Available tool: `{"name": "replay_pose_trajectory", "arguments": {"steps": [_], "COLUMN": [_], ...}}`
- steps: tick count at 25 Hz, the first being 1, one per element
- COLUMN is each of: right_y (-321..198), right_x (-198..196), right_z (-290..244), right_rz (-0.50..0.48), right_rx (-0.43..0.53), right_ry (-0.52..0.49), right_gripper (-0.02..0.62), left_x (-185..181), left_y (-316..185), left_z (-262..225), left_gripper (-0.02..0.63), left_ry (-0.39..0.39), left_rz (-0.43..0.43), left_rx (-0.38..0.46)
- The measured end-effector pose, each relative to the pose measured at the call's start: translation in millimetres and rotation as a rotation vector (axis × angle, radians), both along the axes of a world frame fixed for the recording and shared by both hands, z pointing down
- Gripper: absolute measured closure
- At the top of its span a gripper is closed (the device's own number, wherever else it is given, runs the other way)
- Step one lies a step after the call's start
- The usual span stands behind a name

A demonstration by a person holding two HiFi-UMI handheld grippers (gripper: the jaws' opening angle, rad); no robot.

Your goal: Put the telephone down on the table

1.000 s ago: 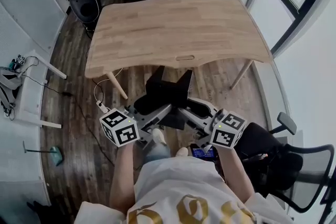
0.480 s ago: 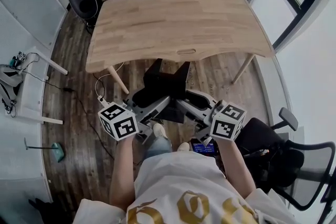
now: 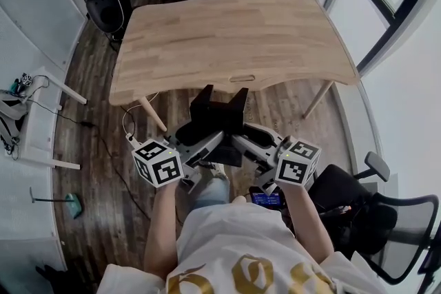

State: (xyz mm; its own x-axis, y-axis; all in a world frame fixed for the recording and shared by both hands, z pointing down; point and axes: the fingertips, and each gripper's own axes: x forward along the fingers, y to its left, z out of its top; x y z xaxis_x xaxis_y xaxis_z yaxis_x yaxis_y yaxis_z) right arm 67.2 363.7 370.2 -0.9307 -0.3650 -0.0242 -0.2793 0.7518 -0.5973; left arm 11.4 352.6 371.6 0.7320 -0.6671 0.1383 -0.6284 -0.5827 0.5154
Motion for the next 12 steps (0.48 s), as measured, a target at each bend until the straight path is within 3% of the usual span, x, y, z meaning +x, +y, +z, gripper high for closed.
{"name": "replay_pose_trajectory", "arguments": {"steps": [6,12], "right_y": [-65,-168], "right_x": [-2,-12], "right_z": [12,25], "right_rz": [0.020,0.053], "right_rx": [-0.024,-0.063], "right_ry": [0.003,0.011], "right_gripper": [0.440,0.439], "left_x": [-3,-11], "left_y": [-66,-170], "left_z": [13,29], "left_gripper": [0.305,0.304], "left_ry": [0.015,0.031], "left_rz": [0.012,0.035], "left_rx": [-0.018,-0.059]}}
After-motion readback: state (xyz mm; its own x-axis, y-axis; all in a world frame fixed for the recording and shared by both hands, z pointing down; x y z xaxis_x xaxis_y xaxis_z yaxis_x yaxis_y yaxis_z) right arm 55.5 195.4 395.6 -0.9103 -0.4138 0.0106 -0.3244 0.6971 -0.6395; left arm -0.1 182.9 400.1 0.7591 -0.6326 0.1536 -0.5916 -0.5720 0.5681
